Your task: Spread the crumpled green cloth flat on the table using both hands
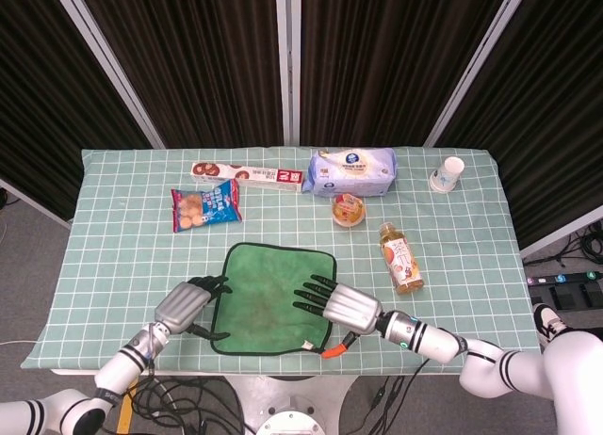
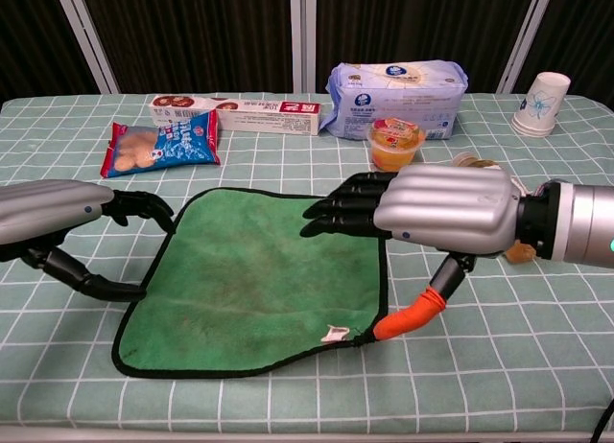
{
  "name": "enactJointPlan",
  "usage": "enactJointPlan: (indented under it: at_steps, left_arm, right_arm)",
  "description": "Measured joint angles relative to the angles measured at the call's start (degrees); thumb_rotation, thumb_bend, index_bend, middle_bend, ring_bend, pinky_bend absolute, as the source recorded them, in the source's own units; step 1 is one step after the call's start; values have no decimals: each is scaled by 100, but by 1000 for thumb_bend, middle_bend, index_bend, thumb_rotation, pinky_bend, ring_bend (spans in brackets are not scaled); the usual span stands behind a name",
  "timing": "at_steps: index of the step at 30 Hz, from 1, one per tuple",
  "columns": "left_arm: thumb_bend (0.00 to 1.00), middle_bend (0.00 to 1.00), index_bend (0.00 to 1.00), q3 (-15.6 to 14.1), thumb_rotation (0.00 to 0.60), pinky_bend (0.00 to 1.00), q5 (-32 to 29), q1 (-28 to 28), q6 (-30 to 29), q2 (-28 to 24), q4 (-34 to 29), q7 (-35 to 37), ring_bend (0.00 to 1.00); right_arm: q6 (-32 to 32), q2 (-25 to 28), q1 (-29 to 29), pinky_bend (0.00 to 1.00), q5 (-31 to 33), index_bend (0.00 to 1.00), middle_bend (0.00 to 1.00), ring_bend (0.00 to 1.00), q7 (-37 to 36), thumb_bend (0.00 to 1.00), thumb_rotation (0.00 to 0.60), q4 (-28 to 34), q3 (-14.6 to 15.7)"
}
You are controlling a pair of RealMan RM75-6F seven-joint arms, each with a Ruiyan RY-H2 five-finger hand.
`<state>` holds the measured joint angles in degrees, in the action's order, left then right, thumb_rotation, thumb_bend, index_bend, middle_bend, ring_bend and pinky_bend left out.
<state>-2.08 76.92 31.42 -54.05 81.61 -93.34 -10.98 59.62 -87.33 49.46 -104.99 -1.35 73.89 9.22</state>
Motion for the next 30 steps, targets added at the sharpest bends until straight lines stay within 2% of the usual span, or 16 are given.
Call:
enactJointPlan:
  at_steps: [7, 8, 10, 11, 13, 15, 18, 24, 30]
  left_arm:
    - [60, 210, 270, 170, 405, 232, -58, 20, -61, -49, 95, 151, 171]
    - [63, 210, 270, 203, 433, 232, -82, 18, -81, -51, 107, 177, 171]
    - [78, 210, 270, 292, 519, 232, -139, 6, -152, -42, 146, 244, 172]
    - [88, 210, 271, 333, 562, 232, -165, -1, -191, -34, 173, 267, 172]
    - [107, 210, 272, 426, 600, 232, -237, -25, -300, -9, 238, 296, 172]
    - [138, 210, 273, 533, 600, 232, -339, -66, -452, 27, 317, 301, 171]
    - [160, 210, 276, 721, 600, 232, -566, -146, -729, 100, 529, 240, 172]
    - [163, 210, 278, 1021, 600, 232, -1138, -431, -1197, 87, 936, 146, 172]
    - [164, 210, 278, 1052, 600, 230, -1253, -853, -1855, -132, 987, -2, 172]
  right_arm:
    - [276, 330, -54, 0, -43, 0, 0, 0, 39, 0, 57, 218, -112]
    - [309, 376, -67, 0, -40, 0, 0, 0, 63, 0, 72, 245, -136]
    - [379, 450, -118, 0, 26, 0, 0, 0, 133, 0, 154, 283, -216]
    - [403, 471, -146, 0, 82, 0, 3, 0, 167, 0, 226, 293, -258]
    - [452, 526, -228, 0, 269, 30, 34, 0, 240, 0, 333, 319, -369]
    - [504, 584, -337, 1, 529, 123, 96, 0, 322, 12, 495, 345, -500]
    - [584, 670, -544, 15, 1011, 186, 134, 1, 478, 50, 587, 374, -706]
    - [798, 979, -1162, 27, 2059, 190, 139, 5, 593, 54, 597, 478, -1062]
    - [1258, 1416, -1853, 24, 2518, 112, 111, 0, 383, 56, 597, 678, -1191]
